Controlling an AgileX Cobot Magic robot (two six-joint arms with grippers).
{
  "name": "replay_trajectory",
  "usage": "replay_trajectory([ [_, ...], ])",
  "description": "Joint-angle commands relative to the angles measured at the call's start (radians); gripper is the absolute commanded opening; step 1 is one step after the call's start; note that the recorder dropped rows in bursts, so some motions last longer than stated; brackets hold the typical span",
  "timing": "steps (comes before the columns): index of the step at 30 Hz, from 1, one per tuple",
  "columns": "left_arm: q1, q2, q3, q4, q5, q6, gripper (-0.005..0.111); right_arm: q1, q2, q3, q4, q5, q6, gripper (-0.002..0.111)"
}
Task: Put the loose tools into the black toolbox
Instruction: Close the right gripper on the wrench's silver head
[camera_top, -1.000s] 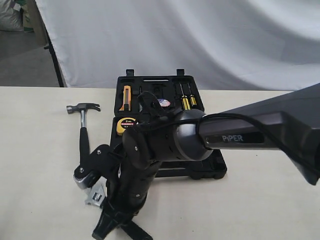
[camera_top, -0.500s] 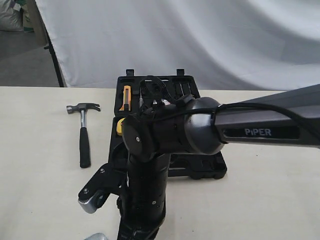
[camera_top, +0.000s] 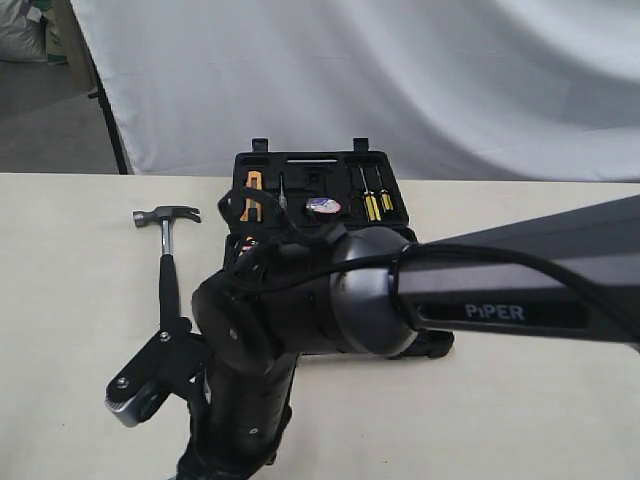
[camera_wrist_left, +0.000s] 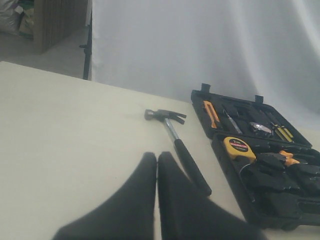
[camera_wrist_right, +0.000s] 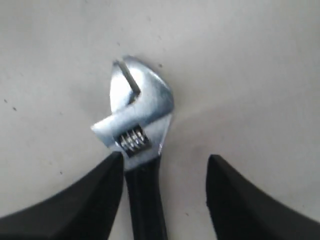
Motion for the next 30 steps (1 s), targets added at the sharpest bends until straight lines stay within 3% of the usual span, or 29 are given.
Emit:
replay_trajectory([
  [1, 0.025, -0.003, -0.003, 0.004, -0.007, -0.005, 0.001, 0.012, -0.008, 0.004, 0.066, -0.1, 0.053, 0.059],
  [17, 0.025, -0.003, -0.003, 0.004, -0.007, -0.005, 0.001, 0.01, 0.137, 0.004, 0.073, -0.205, 0.128, 0.057],
  [30, 0.025, -0.003, -0.003, 0.004, -0.007, -0.005, 0.001, 0.01, 0.092, 0.004, 0.058, -0.153, 0.128, 0.011],
])
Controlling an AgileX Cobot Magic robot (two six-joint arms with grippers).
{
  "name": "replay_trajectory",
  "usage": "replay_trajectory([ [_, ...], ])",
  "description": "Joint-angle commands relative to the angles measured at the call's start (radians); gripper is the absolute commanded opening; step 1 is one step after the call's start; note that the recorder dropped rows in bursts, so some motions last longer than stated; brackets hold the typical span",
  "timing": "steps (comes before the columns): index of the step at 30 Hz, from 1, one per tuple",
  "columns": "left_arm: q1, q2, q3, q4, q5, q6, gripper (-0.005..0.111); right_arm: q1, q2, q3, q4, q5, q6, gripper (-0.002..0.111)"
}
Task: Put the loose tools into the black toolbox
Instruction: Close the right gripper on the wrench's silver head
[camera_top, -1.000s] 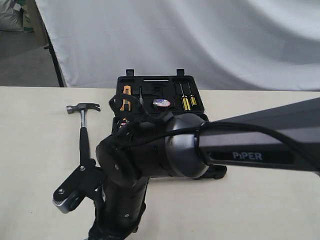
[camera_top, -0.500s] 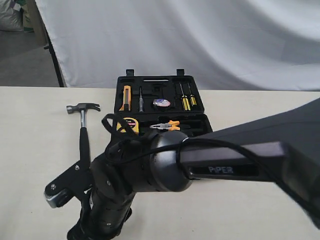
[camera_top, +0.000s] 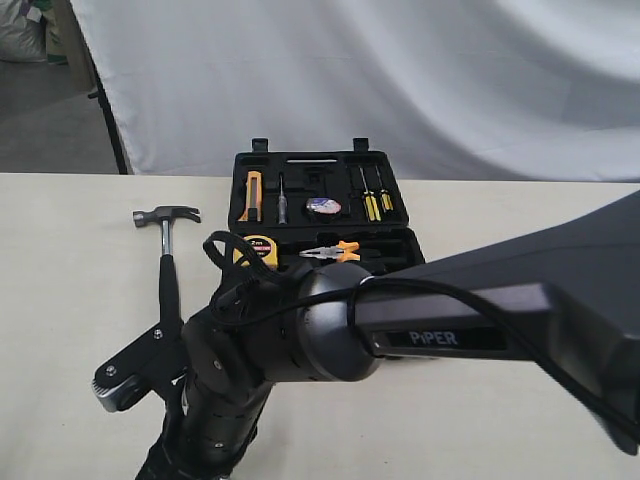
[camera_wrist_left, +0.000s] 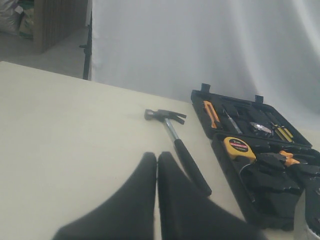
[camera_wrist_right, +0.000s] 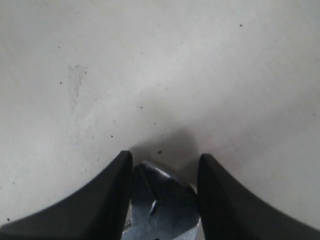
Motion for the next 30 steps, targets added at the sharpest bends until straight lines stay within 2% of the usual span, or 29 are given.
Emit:
replay_trajectory([
  [1, 0.025, -0.003, -0.003, 0.004, -0.007, -0.005, 0.001, -0.004, -0.001, 0.012, -0.004, 0.05, 0.001, 0.009],
  [4, 0.025, -0.003, -0.003, 0.004, -0.007, -0.005, 0.001, -0.004, -0.001, 0.012, -0.004, 0.047, 0.007, 0.009],
  [6, 0.025, -0.003, -0.003, 0.004, -0.007, -0.005, 0.001, -0.004, -0.001, 0.012, -0.004, 0.047, 0.026, 0.013],
  [11, 0.025, -0.003, -0.003, 0.004, -0.007, -0.005, 0.001, 0.0, -0.004, 0.011, -0.006, 0.055, 0.058, 0.061],
  [13, 0.025, -0.003, -0.003, 0.004, -0.007, -0.005, 0.001, 0.0, -0.011, -0.025, -0.011, 0.128, 0.058, 0.068],
  [16, 0.025, -0.003, -0.003, 0.004, -0.007, -0.005, 0.001, 0.0, -0.013, -0.106, -0.022, 0.274, 0.058, 0.068],
  [27, 0.025, -0.003, -0.003, 0.004, -0.007, -0.005, 0.001, 0.003, 0.082, -0.099, -0.053, 0.258, 0.058, 0.068],
  [30, 0.025, -0.003, -0.003, 0.004, -0.007, -0.005, 0.001, 0.003, 0.087, -0.101, -0.053, 0.258, 0.058, 0.057],
])
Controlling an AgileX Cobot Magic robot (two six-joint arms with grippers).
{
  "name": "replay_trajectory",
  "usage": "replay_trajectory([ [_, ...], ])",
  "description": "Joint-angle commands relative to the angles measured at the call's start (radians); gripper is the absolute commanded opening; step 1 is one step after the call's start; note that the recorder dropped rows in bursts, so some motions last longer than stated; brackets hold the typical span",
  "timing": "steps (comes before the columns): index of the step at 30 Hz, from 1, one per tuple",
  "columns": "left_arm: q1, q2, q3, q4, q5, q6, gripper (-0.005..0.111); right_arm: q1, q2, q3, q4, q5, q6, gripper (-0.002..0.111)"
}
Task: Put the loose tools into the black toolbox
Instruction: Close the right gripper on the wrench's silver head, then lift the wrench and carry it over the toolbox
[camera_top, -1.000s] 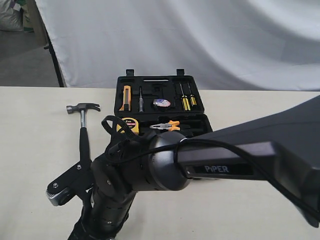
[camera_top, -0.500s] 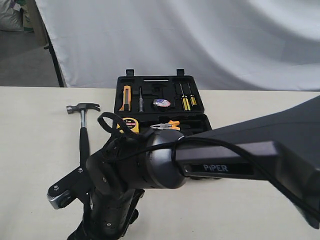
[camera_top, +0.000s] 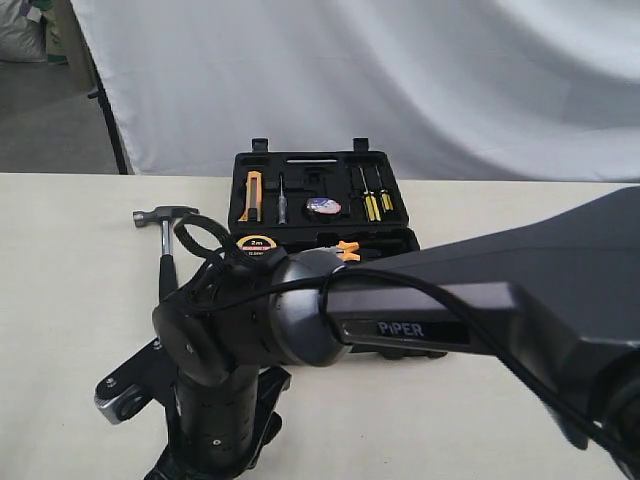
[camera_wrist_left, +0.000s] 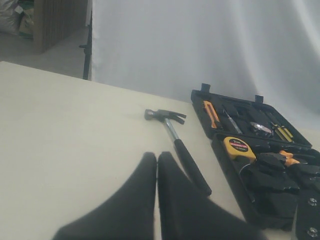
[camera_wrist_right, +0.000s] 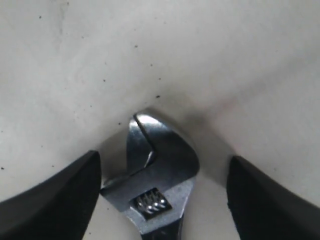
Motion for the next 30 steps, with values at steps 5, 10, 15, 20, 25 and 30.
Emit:
replay_trajectory([
  [5, 0.025, -0.003, -0.003, 0.004, -0.007, -0.005, 0.001, -0.001, 0.039, 0.009, -0.002, -0.006, 0.0, 0.018],
  [10, 0.025, -0.003, -0.003, 0.004, -0.007, -0.005, 0.001, -0.001, 0.025, 0.009, -0.002, 0.022, 0.0, 0.0],
  [15, 0.025, -0.003, -0.003, 0.004, -0.007, -0.005, 0.001, -0.001, -0.014, 0.009, -0.031, 0.062, 0.0, 0.0],
  [20, 0.025, -0.003, -0.003, 0.004, -0.007, -0.005, 0.001, -0.016, -0.065, 0.009, -0.103, 0.101, 0.007, 0.0],
  [25, 0.025, -0.003, -0.003, 0.004, -0.007, -0.005, 0.001, -0.079, -0.096, 0.009, -0.109, 0.123, 0.015, 0.0],
  [30, 0.025, -0.003, -0.003, 0.004, -0.007, -0.005, 0.001, -0.155, -0.113, 0.009, -0.109, 0.119, 0.027, 0.0],
])
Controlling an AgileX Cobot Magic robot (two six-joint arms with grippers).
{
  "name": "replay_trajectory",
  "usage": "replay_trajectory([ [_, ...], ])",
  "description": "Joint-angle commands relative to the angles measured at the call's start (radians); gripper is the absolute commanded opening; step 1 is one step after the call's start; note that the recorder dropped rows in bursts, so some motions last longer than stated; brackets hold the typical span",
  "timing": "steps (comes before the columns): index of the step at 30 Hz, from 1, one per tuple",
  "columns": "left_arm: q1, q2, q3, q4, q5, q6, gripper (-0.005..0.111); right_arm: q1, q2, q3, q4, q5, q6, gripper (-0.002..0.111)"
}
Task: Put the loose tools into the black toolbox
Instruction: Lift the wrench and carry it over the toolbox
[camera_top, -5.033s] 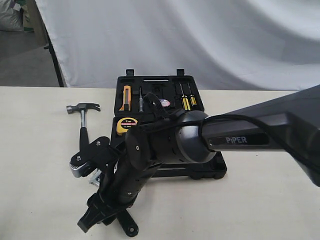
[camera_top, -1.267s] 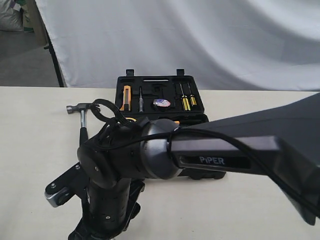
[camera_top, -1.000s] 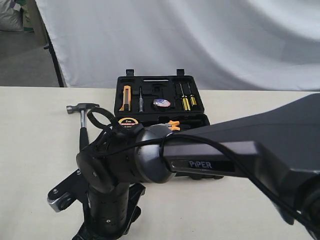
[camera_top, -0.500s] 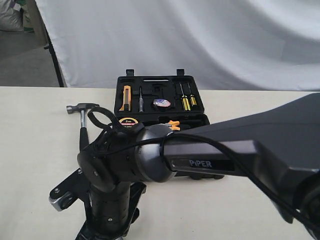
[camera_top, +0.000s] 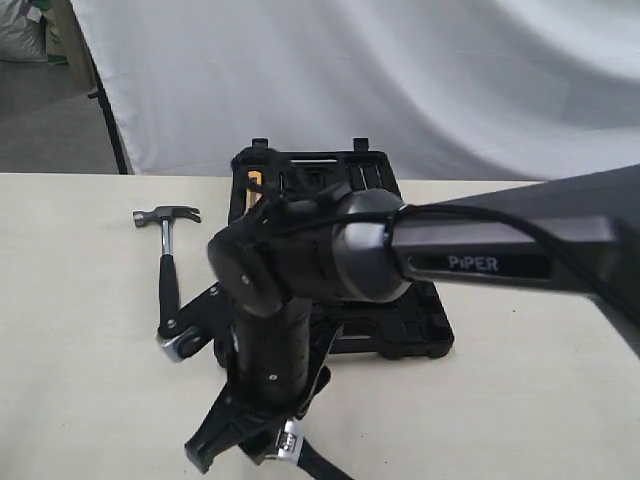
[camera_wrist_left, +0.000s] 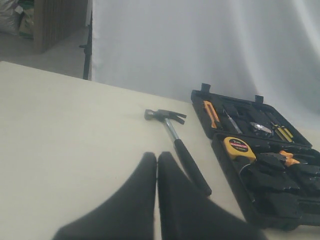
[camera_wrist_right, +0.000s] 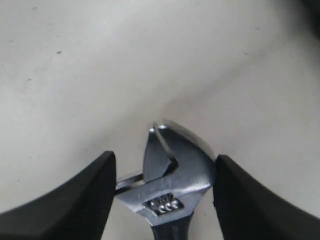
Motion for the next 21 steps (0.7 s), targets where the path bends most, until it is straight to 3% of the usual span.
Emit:
replay_trajectory([
  [1, 0.025, -0.003, -0.003, 0.004, -0.007, -0.005, 0.001, -0.069, -0.02, 0.0, -0.014, 0.005, 0.009, 0.0],
  [10, 0.025, -0.003, -0.003, 0.004, -0.007, -0.005, 0.001, -0.186, -0.029, -0.024, -0.014, 0.028, 0.011, 0.0],
  [21, 0.025, -0.003, -0.003, 0.004, -0.007, -0.005, 0.001, -0.2, 0.025, -0.284, -0.101, 0.103, -0.039, 0.0],
])
